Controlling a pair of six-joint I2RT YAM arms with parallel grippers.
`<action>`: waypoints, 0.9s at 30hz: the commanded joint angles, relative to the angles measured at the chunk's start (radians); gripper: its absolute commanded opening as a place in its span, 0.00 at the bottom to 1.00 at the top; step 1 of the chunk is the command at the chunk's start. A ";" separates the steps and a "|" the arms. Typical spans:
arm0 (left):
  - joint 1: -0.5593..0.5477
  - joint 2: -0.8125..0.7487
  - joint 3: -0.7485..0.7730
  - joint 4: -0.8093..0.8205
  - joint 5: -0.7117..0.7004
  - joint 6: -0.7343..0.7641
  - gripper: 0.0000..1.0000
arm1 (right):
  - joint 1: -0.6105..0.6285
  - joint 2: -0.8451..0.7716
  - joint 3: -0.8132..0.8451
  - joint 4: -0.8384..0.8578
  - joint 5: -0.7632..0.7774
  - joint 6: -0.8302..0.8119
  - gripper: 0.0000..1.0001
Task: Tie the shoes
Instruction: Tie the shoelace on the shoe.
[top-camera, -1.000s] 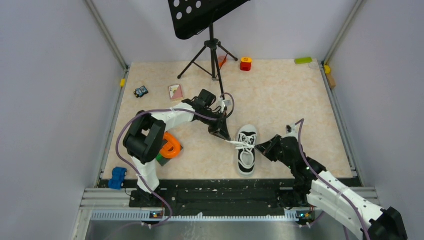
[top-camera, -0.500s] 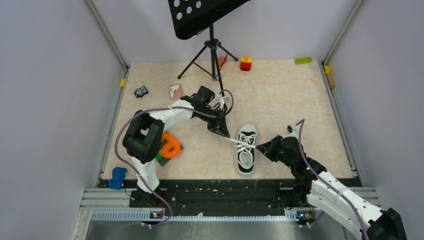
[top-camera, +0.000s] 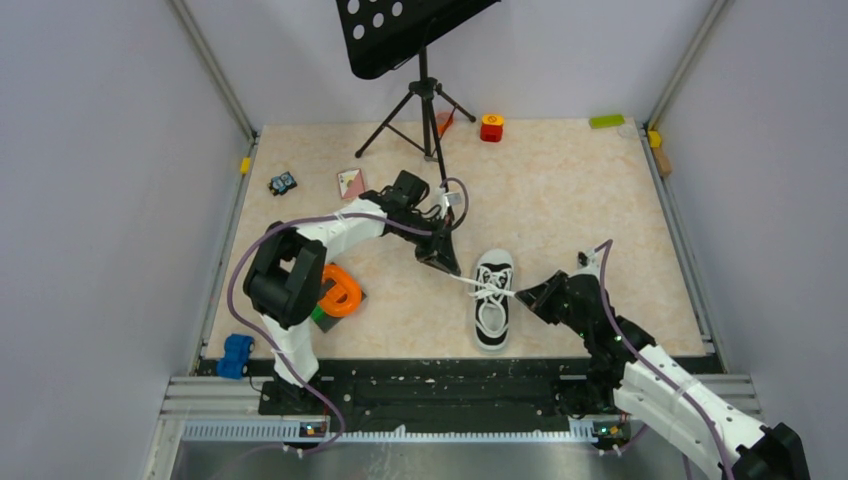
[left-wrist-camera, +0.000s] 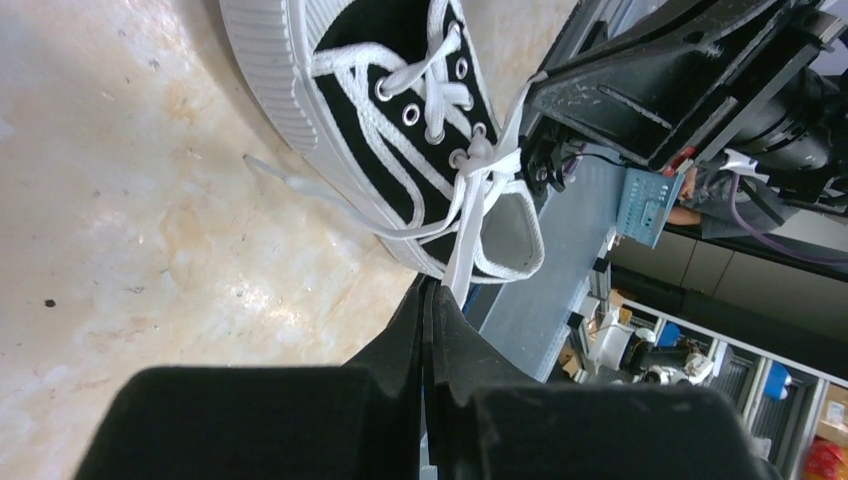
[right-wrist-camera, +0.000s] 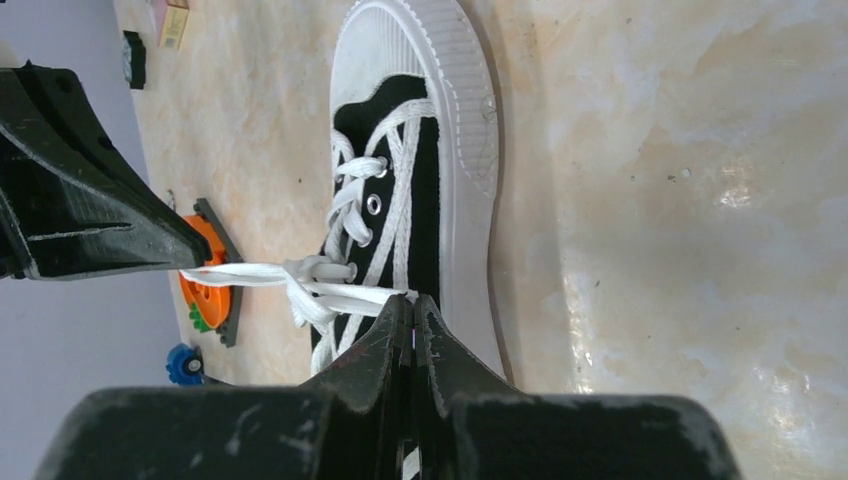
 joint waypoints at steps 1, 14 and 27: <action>0.008 -0.046 -0.051 0.042 0.039 -0.002 0.00 | -0.015 -0.016 -0.014 -0.002 0.008 -0.019 0.00; 0.009 -0.044 -0.106 0.048 0.033 0.020 0.00 | -0.044 -0.049 -0.011 -0.052 -0.006 -0.053 0.00; 0.018 -0.037 -0.113 0.048 0.056 0.032 0.00 | -0.054 -0.063 -0.010 -0.064 -0.010 -0.058 0.00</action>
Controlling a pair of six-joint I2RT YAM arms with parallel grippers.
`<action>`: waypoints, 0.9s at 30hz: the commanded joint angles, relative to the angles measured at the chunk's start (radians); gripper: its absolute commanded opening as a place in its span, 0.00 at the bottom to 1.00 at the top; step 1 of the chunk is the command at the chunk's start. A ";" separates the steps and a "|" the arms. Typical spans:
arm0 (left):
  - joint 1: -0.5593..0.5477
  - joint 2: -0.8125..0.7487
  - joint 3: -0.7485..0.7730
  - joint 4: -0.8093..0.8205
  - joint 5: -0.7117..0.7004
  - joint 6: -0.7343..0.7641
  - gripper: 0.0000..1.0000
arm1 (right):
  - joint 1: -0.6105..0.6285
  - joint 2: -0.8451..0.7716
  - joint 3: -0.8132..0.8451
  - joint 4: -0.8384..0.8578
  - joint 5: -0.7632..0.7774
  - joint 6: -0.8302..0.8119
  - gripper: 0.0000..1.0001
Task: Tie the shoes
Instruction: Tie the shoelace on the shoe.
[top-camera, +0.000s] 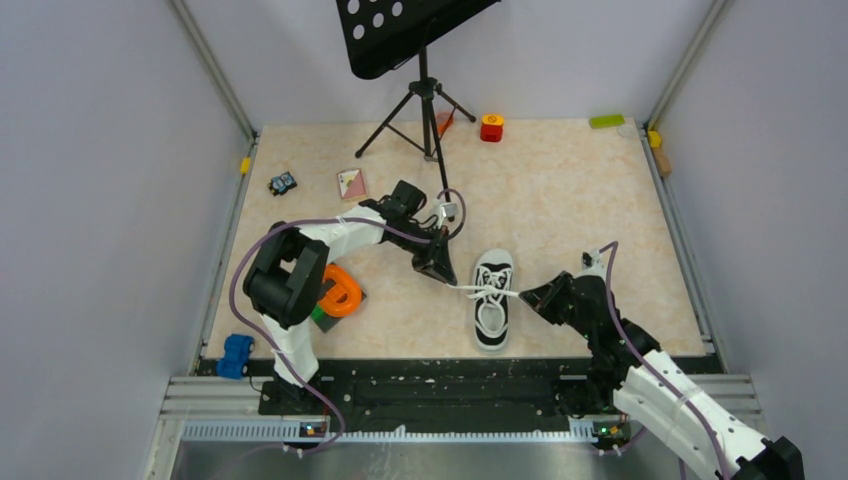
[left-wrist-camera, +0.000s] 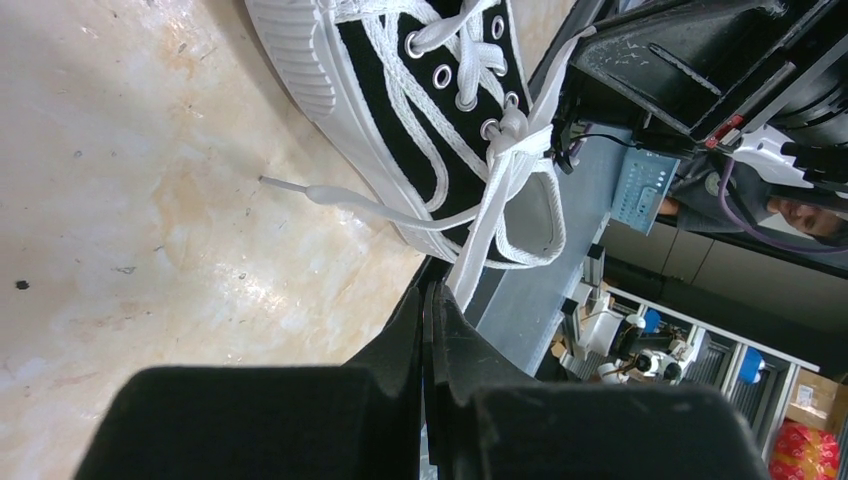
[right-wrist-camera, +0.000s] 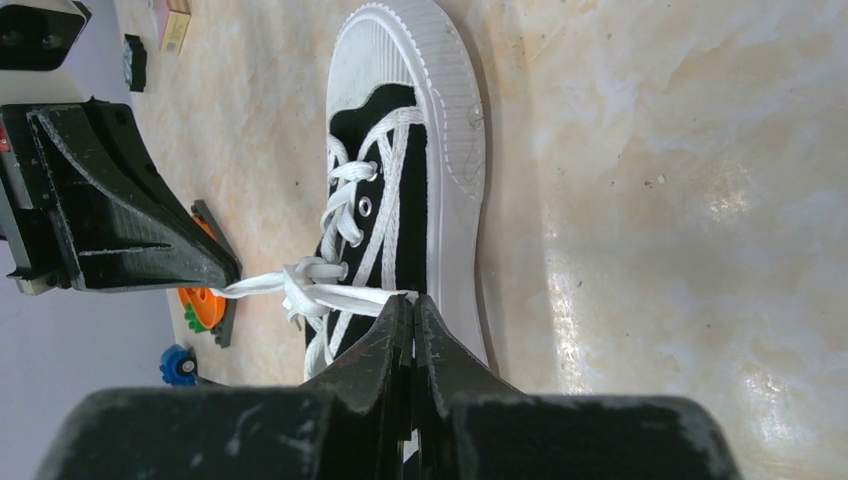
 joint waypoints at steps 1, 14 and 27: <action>0.020 -0.035 -0.023 0.004 0.024 0.030 0.00 | -0.016 -0.010 -0.006 -0.012 0.011 -0.022 0.00; 0.031 -0.037 -0.021 -0.018 0.025 0.042 0.00 | -0.023 -0.031 -0.027 -0.002 0.012 -0.005 0.00; 0.033 -0.036 -0.023 -0.043 0.005 0.059 0.00 | -0.029 -0.036 -0.029 -0.016 0.017 -0.015 0.00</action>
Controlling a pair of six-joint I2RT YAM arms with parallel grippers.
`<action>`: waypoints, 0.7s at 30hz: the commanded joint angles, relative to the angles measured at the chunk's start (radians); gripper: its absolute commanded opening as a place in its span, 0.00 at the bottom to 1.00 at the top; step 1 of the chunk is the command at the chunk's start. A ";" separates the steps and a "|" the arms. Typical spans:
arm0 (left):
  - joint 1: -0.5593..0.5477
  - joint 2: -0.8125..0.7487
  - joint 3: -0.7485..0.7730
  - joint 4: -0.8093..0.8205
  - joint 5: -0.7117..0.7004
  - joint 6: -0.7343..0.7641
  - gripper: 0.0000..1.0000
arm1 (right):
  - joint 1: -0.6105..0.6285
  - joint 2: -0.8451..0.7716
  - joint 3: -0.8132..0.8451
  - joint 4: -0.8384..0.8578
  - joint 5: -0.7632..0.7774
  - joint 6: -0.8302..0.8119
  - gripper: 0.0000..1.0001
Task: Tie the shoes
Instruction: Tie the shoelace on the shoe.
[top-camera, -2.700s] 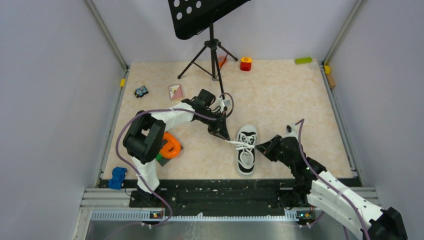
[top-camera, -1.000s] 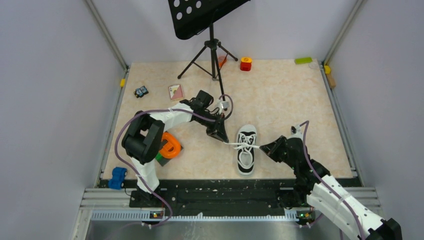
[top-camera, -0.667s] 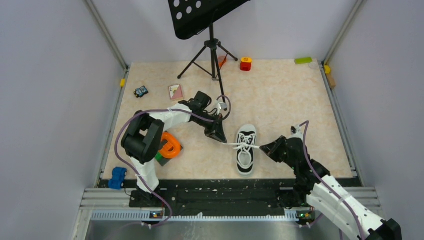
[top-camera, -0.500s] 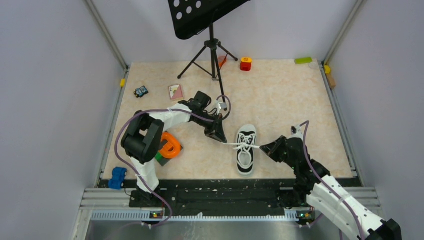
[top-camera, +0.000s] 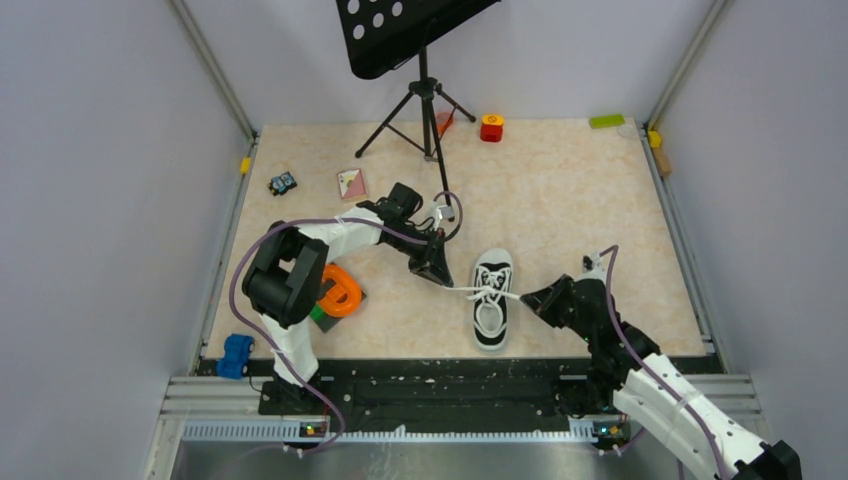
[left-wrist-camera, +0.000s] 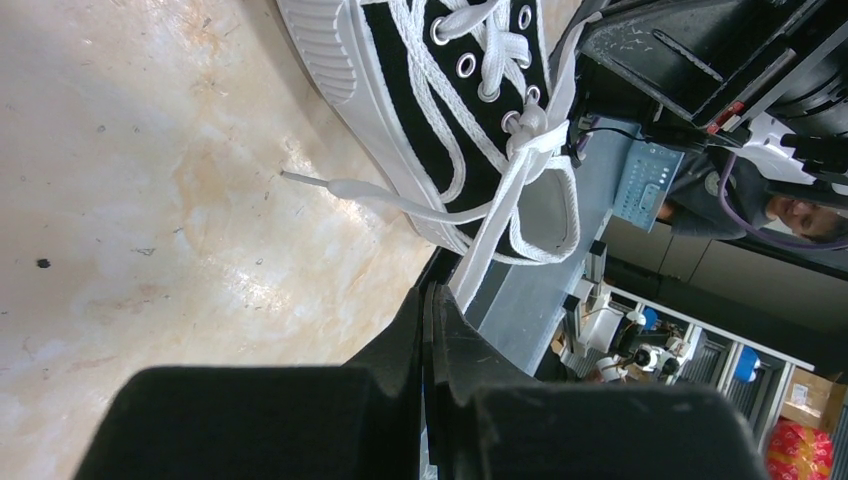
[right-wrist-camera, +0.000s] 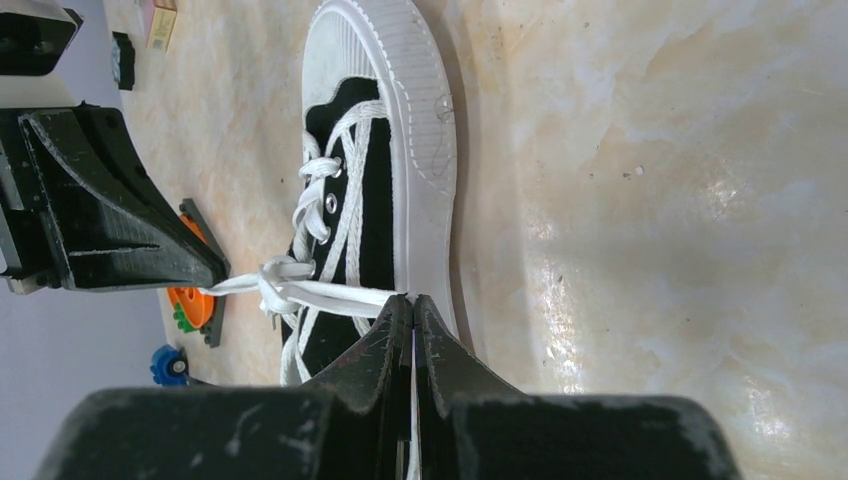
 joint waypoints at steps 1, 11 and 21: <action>0.013 -0.036 0.004 -0.038 -0.003 0.033 0.00 | -0.023 -0.011 0.003 -0.013 0.022 -0.012 0.00; 0.013 -0.037 -0.014 -0.025 -0.002 0.025 0.00 | -0.041 -0.029 -0.012 0.002 0.002 -0.011 0.00; 0.000 -0.049 0.014 -0.023 -0.017 0.005 0.00 | -0.045 0.008 0.176 -0.101 0.034 -0.101 0.56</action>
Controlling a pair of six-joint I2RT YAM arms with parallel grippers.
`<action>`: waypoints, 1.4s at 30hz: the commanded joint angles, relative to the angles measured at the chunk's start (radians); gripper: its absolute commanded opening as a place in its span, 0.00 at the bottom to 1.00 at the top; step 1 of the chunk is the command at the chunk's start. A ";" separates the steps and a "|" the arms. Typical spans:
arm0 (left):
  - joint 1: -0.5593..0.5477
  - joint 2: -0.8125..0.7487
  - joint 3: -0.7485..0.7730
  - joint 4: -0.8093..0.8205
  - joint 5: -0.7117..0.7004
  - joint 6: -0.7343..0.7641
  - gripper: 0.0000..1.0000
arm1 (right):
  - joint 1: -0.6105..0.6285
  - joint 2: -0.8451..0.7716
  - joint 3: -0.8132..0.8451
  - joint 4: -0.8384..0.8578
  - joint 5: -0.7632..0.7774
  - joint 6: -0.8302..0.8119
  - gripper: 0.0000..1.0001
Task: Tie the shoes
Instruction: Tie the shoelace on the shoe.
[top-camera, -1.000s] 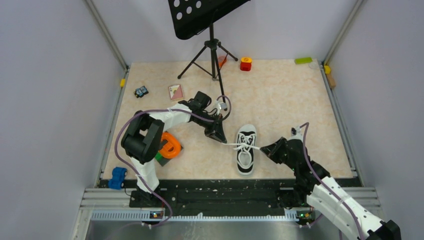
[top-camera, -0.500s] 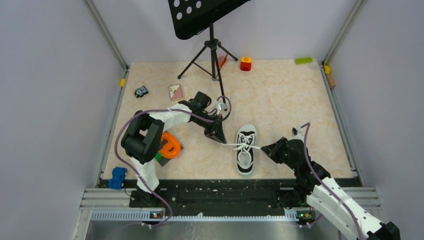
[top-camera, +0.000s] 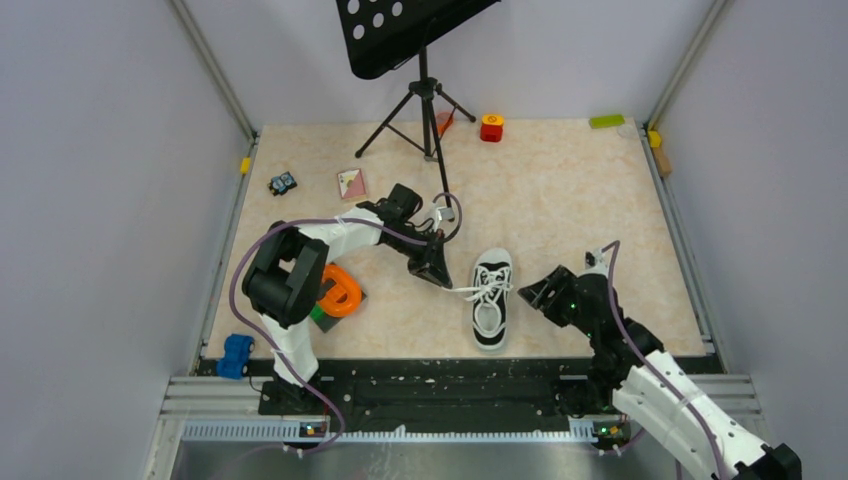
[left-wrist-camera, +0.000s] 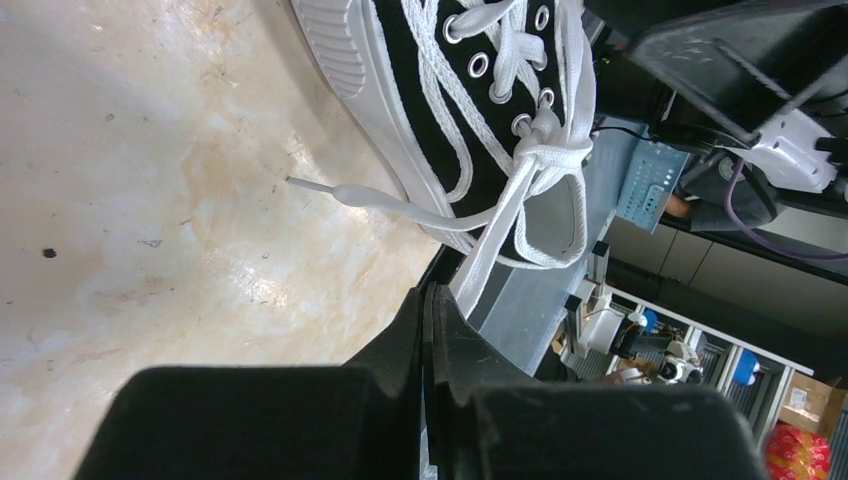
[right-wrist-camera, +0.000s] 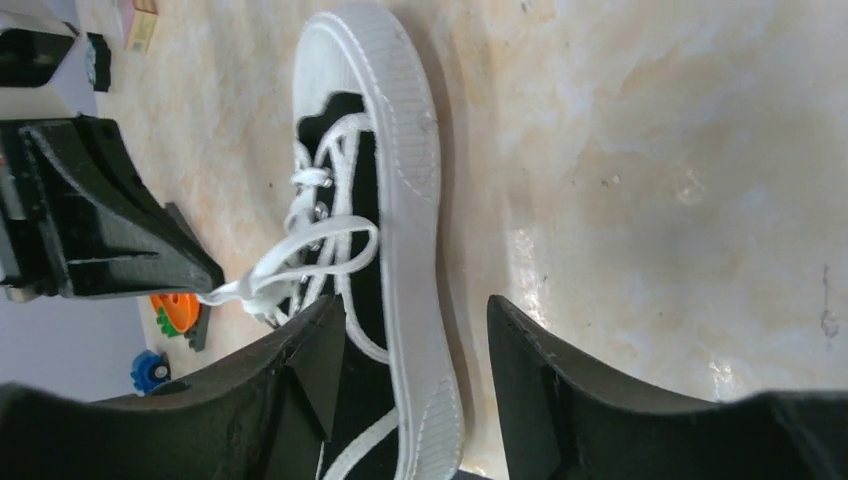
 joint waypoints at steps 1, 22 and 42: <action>-0.001 -0.053 0.022 -0.006 -0.006 -0.003 0.00 | -0.013 0.001 0.177 -0.065 0.055 -0.079 0.57; -0.023 -0.073 0.029 0.068 0.004 -0.058 0.00 | 0.389 0.306 0.214 0.199 0.209 0.233 0.46; -0.023 -0.029 0.089 0.015 0.035 -0.024 0.00 | 0.307 0.388 0.139 0.288 0.142 0.272 0.29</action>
